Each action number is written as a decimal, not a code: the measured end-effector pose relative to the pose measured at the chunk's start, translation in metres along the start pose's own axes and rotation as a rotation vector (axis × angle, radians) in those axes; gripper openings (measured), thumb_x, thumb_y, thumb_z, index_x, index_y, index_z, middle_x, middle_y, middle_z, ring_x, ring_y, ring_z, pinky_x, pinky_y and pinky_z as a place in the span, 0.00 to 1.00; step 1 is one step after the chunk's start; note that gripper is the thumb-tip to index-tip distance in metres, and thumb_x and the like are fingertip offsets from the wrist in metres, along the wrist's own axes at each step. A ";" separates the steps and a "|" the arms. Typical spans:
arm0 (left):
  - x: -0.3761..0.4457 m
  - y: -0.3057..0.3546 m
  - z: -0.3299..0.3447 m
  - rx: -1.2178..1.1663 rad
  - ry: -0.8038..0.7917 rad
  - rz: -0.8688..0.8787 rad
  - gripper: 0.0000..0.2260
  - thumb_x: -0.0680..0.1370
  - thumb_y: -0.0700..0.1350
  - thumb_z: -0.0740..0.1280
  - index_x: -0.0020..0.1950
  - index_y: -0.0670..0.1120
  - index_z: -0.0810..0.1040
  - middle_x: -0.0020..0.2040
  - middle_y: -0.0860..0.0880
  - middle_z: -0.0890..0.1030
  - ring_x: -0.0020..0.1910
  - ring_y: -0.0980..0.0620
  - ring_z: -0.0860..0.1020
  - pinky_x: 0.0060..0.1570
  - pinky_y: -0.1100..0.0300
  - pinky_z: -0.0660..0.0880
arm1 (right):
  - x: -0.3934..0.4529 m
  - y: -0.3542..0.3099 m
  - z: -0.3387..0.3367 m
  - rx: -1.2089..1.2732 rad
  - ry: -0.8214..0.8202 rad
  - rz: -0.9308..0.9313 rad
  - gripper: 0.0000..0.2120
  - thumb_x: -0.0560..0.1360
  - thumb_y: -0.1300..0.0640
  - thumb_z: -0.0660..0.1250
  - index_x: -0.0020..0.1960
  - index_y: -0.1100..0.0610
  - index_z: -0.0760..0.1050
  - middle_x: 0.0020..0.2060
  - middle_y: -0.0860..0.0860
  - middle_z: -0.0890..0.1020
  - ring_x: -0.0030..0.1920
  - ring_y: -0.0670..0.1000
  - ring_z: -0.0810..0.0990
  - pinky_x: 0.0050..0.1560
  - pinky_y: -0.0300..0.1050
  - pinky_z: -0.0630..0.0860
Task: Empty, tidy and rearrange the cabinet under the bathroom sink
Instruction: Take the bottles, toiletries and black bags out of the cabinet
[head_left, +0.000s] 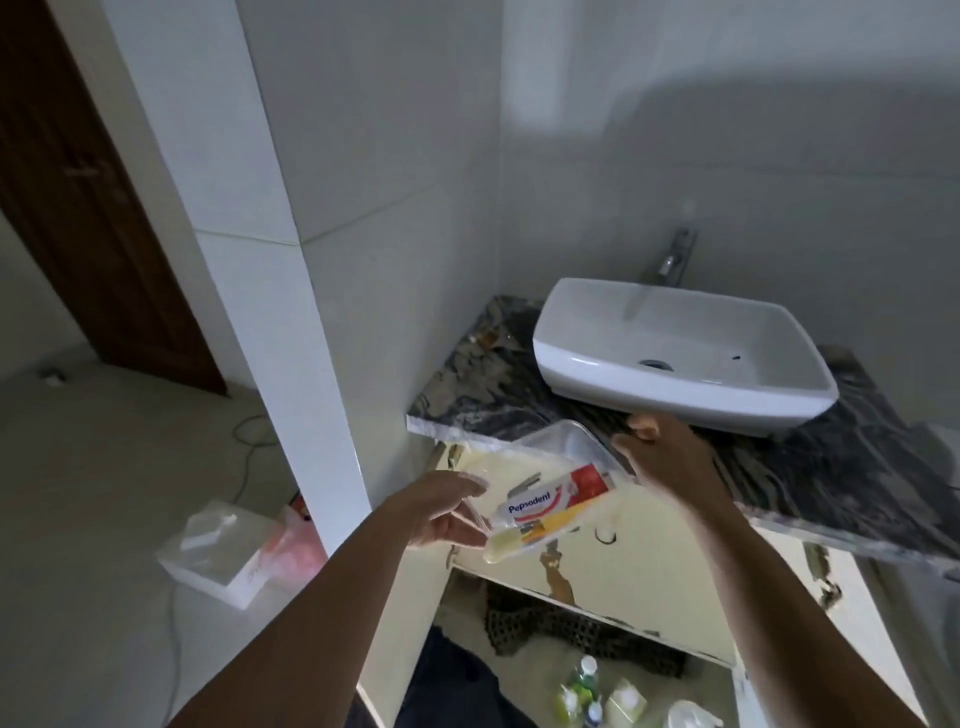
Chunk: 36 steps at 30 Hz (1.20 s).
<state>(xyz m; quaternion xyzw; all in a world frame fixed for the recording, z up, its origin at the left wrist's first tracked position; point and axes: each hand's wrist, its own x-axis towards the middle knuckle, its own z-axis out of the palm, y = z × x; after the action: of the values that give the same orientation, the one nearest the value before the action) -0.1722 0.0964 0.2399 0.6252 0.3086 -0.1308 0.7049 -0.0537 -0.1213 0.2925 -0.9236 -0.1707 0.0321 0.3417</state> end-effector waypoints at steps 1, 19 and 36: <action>0.005 0.000 -0.008 -0.066 0.035 0.005 0.17 0.80 0.39 0.62 0.69 0.38 0.68 0.46 0.33 0.79 0.33 0.42 0.83 0.33 0.53 0.82 | -0.001 0.007 0.013 0.091 -0.002 0.110 0.14 0.73 0.49 0.66 0.45 0.61 0.79 0.42 0.56 0.81 0.48 0.56 0.78 0.44 0.44 0.70; 0.121 0.030 -0.059 -0.444 0.229 0.035 0.09 0.78 0.36 0.65 0.57 0.38 0.73 0.55 0.36 0.80 0.50 0.38 0.82 0.48 0.47 0.81 | 0.118 -0.032 0.183 0.497 -0.597 0.353 0.06 0.78 0.62 0.61 0.54 0.59 0.73 0.44 0.54 0.81 0.41 0.49 0.81 0.38 0.39 0.80; 0.199 0.059 -0.102 -0.439 0.618 0.022 0.15 0.79 0.33 0.59 0.66 0.32 0.69 0.45 0.41 0.76 0.47 0.43 0.77 0.39 0.55 0.80 | 0.197 -0.055 0.229 0.477 -0.614 0.297 0.07 0.79 0.61 0.61 0.55 0.60 0.74 0.40 0.50 0.78 0.36 0.43 0.77 0.27 0.28 0.71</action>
<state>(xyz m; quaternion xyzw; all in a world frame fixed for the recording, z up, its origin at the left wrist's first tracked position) -0.0115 0.2454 0.1653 0.4724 0.5206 0.1405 0.6972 0.0748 0.1258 0.1638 -0.7805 -0.1176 0.3938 0.4711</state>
